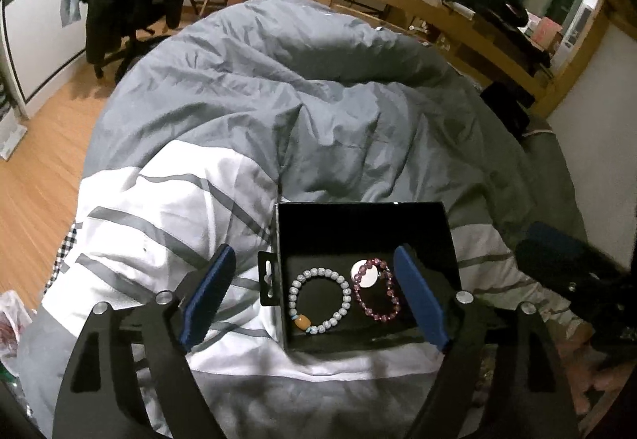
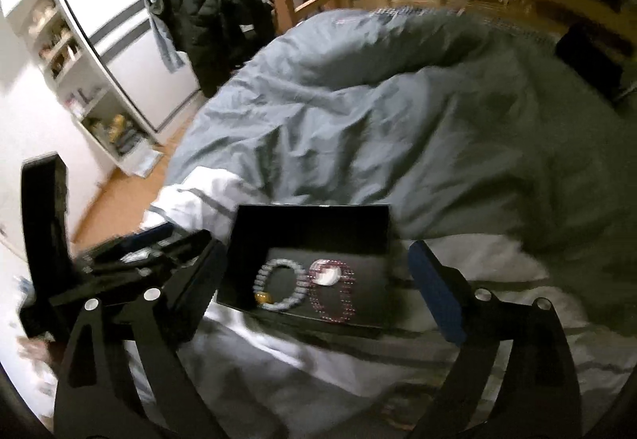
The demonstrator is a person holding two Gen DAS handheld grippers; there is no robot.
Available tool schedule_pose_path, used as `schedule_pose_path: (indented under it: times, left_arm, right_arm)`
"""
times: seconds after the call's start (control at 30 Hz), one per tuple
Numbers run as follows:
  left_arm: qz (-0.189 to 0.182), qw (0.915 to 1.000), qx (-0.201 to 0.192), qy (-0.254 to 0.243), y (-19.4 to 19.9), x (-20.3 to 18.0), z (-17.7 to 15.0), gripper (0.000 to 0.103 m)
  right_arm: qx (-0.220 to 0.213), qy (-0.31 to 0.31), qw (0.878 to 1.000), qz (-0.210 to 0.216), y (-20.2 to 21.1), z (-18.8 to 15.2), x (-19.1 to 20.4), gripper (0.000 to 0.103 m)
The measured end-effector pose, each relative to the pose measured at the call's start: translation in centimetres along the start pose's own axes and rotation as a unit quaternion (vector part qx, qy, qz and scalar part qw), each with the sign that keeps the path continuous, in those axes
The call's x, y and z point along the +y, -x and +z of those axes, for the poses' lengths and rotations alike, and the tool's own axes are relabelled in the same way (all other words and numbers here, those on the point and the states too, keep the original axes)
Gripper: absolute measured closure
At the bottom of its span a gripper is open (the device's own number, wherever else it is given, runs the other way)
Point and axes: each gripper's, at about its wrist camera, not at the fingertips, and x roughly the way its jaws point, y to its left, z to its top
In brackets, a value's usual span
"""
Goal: Organize jewelry
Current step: 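Move both grippers back to the remaining bracelet pile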
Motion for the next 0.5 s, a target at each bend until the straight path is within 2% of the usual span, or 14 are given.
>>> schedule_pose_path:
  times: [0.2,0.37,0.5]
  left_arm:
    - [0.004,0.9986,0.009,-0.052,-0.1,-2.9,-2.1,0.020]
    - [-0.005,0.9935,0.024,-0.111,-0.6,-7.1,-4.9,0.020]
    - [-0.034,0.9880,0.040,-0.145,-0.9,-10.0,-7.5,0.021]
  right_arm:
    - [0.006,0.049,0.996,-0.073,2.9,-3.2,-2.0,0.011]
    - [0.013,0.039,0.995,-0.087,4.9,-6.1,-5.1,0.012]
    - [0.015,0.004,0.996,-0.092,5.9,-8.1,-7.8,0.012]
